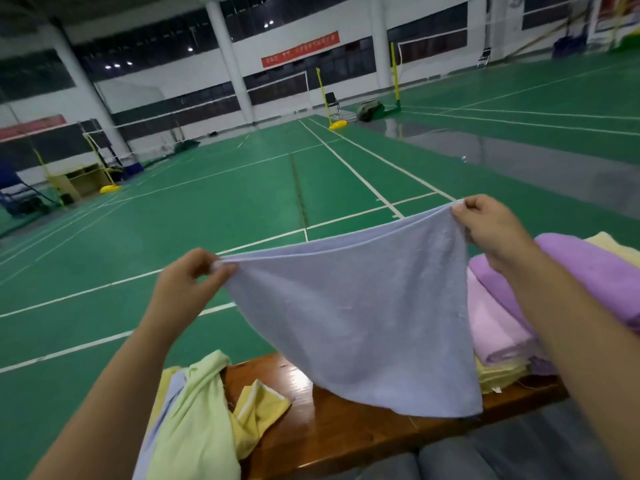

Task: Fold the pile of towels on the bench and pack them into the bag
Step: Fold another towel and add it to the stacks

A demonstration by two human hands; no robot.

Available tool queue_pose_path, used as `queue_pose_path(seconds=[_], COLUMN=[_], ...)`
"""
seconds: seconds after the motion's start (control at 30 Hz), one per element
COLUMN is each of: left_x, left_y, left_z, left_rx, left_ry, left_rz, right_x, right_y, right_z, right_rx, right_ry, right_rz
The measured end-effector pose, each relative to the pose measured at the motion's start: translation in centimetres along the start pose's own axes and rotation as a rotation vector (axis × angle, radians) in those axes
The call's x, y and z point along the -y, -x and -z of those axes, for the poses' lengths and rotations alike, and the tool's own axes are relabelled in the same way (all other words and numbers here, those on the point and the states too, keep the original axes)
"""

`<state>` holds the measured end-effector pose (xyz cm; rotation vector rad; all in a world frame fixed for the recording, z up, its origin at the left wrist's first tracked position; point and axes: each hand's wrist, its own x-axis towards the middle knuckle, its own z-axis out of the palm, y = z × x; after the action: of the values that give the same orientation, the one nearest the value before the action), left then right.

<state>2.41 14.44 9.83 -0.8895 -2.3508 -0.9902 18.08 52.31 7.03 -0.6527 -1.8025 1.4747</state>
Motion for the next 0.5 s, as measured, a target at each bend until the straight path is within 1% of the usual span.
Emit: queue_pose_path(seconds=[0.03, 0.07, 0.1, 0.13, 0.17, 0.2, 0.3, 0.33, 0.37, 0.4, 0.43, 0.5], left_x=[-0.8, -1.6, -2.1, -2.7, -2.8, -2.5, -1.1, -0.8, -0.8, -0.8, -0.7, -0.5], left_y=[-1.1, -2.0, -2.7, -3.2, -3.6, -3.8, -3.5, -3.1, -2.7, -2.4, -2.1, -1.1], left_z=[0.7, 1.6, 2.5, 3.2, 3.6, 3.6, 2.0, 1.6, 1.4, 1.7, 2.2, 3.5], left_rx=[-0.099, -0.188, -0.258, -0.294, -0.292, -0.257, -0.109, -0.091, -0.089, -0.087, -0.073, 0.015], left_ry=[0.138, 0.289, 0.421, 0.502, 0.511, 0.454, 0.186, 0.174, 0.210, 0.320, 0.494, 0.933], left_rz=[0.073, 0.105, 0.102, 0.087, 0.085, 0.107, 0.244, 0.280, 0.297, 0.306, 0.311, 0.307], right_x=[1.6, 3.3, 5.0, 6.5, 7.5, 8.0, 6.9, 6.3, 6.0, 5.9, 6.1, 6.8], right_y=[-0.4, -0.8, -1.0, -1.1, -1.1, -1.2, -0.9, -0.7, -0.4, -0.1, 0.2, 0.6], right_z=[0.3, 0.6, 0.9, 1.1, 1.2, 1.0, 0.0, -0.3, -0.4, -0.2, 0.1, 1.2], right_rx=[0.011, 0.026, 0.041, 0.056, 0.071, 0.091, 0.168, 0.177, 0.177, 0.180, 0.194, 0.261], right_ry=[-0.001, -0.029, -0.079, -0.133, -0.164, -0.160, -0.044, -0.027, -0.037, -0.073, -0.131, -0.279], right_rz=[0.067, 0.140, 0.201, 0.240, 0.257, 0.250, 0.159, 0.133, 0.117, 0.105, 0.091, 0.071])
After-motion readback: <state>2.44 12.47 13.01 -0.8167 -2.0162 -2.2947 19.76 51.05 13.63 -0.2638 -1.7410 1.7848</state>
